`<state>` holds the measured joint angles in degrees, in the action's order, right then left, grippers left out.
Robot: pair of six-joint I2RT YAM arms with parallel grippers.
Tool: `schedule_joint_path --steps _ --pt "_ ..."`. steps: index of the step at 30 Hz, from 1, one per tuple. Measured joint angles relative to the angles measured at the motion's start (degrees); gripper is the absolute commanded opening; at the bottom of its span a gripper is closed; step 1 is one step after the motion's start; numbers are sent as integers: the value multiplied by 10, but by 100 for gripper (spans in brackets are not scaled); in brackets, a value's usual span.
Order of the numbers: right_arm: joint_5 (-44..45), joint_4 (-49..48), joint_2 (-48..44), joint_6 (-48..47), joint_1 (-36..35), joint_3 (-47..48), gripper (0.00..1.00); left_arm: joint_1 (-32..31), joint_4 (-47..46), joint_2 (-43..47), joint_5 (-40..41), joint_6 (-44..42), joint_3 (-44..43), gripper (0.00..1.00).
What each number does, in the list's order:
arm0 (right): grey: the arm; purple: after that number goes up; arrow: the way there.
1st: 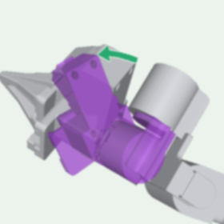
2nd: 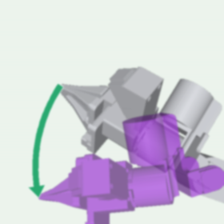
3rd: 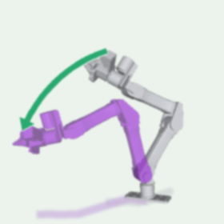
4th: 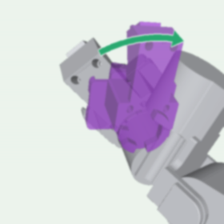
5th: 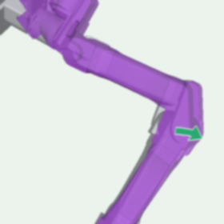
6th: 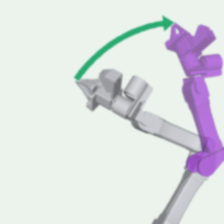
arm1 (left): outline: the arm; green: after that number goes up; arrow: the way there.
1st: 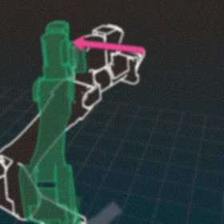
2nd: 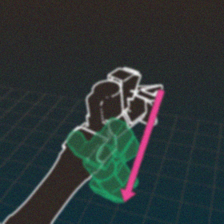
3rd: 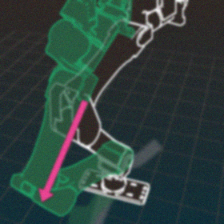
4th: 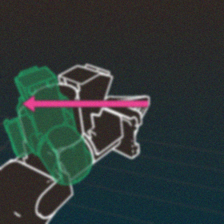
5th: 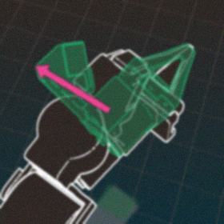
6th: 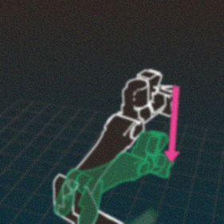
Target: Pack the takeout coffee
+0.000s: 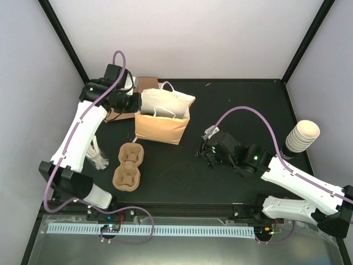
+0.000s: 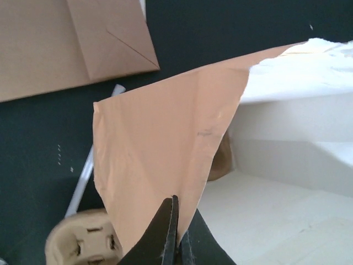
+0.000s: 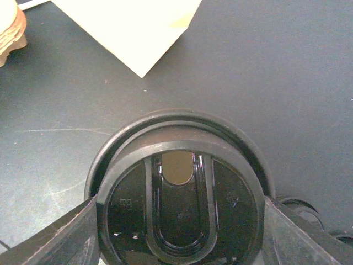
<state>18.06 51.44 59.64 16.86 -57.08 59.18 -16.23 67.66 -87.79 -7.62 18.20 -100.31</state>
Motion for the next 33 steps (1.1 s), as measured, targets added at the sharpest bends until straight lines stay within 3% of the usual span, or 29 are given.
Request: schedule_joint_path --steps 20,33 --pt "89 78 -29 47 20 19 55 -86 -28 176 -110 65 188 2" --pt "97 92 -29 47 40 23 55 -160 -62 210 -142 167 250 6"
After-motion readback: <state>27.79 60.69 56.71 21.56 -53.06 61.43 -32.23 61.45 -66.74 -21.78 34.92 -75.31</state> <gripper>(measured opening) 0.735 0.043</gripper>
